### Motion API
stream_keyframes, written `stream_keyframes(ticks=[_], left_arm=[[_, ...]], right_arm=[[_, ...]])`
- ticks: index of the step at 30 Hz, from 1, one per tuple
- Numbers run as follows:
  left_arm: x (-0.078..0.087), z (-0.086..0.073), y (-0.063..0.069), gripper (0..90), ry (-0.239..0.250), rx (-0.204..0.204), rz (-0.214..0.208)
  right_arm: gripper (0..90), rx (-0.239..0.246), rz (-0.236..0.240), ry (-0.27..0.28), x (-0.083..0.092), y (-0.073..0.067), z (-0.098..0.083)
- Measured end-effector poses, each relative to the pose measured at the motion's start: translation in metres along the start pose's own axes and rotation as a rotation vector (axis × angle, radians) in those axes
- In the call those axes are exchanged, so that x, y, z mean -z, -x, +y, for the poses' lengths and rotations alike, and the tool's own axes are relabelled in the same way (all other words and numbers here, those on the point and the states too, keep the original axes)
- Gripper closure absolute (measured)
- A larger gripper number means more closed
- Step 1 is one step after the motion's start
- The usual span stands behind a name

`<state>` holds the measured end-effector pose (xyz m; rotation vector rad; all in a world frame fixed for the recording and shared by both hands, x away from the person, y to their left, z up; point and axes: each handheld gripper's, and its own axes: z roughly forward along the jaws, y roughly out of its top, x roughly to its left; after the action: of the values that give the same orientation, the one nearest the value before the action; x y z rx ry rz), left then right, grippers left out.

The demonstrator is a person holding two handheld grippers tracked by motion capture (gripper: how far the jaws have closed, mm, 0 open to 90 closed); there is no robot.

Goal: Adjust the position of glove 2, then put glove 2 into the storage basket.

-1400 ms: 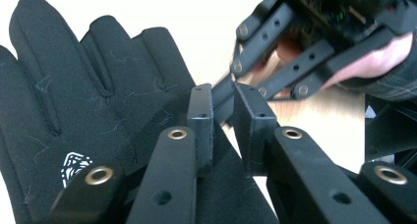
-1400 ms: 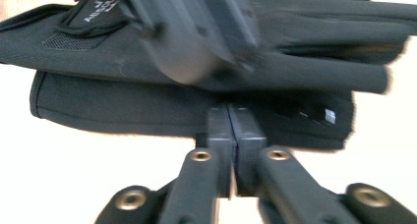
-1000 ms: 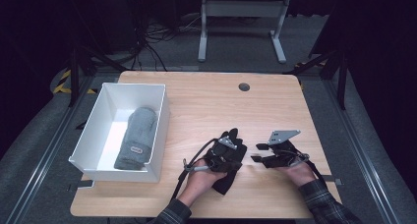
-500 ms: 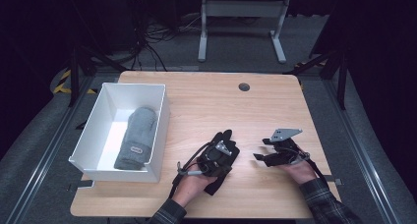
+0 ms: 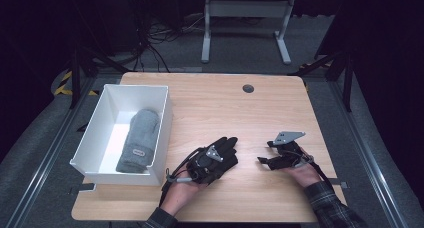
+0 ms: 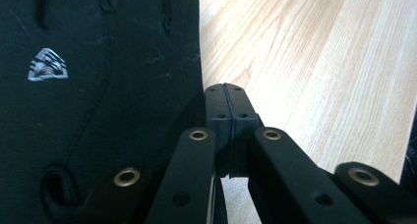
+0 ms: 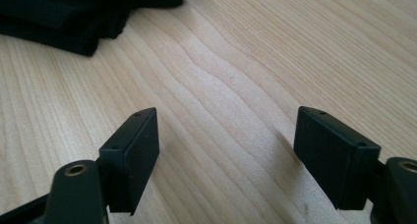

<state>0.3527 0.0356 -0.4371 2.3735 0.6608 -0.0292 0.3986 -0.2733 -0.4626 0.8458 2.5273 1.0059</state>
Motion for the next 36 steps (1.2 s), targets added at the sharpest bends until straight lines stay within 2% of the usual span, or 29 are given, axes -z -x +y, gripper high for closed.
stream_keyframes(ticks=[1,4,6,9,11,13,18,19,23,27,33,36], left_arm=[[0.003,0.002,0.000,81.8,0.018,-0.003,0.012],[0.009,0.006,-0.005,62.5,0.051,-0.010,0.047],[0.010,0.008,-0.009,49.5,0.054,-0.006,0.066],[0.007,0.010,-0.016,33.6,0.062,-0.003,0.119],[0.005,0.010,-0.021,25.7,0.056,0.003,0.141],[0.002,0.010,-0.022,21.3,0.044,0.006,0.144],[-0.006,0.007,-0.024,18.8,0.010,-0.003,0.189],[-0.006,0.007,-0.025,17.5,0.015,-0.002,0.202],[-0.004,0.005,-0.028,17.7,0.009,0.003,0.213],[-0.008,0.001,-0.030,19.3,-0.012,0.001,0.195],[-0.011,-0.002,-0.031,21.3,-0.015,0.004,0.182],[-0.011,-0.002,-0.028,27.1,-0.024,-0.010,0.178]], right_arm=[[25.3,-0.002,0.002,0.001,0.000,0.000,0.000],[24.7,-0.005,0.003,0.002,-0.001,0.000,0.000],[23.6,-0.012,0.004,0.005,-0.001,0.001,-0.001],[22.5,-0.017,0.008,0.009,-0.002,0.002,-0.001],[22.0,-0.018,0.008,0.009,-0.002,0.002,-0.002],[21.6,-0.018,0.006,0.011,-0.002,0.002,-0.002],[21.3,-0.018,0.008,0.013,-0.002,0.002,-0.002],[21.3,-0.017,0.007,0.014,-0.002,0.002,-0.002],[21.2,-0.017,0.010,0.017,-0.002,0.002,-0.003],[21.2,-0.016,0.010,0.017,-0.002,0.002,-0.003],[21.2,-0.017,0.009,0.018,-0.002,0.002,-0.003],[21.2,-0.017,0.009,0.019,-0.002,0.002,-0.003]])
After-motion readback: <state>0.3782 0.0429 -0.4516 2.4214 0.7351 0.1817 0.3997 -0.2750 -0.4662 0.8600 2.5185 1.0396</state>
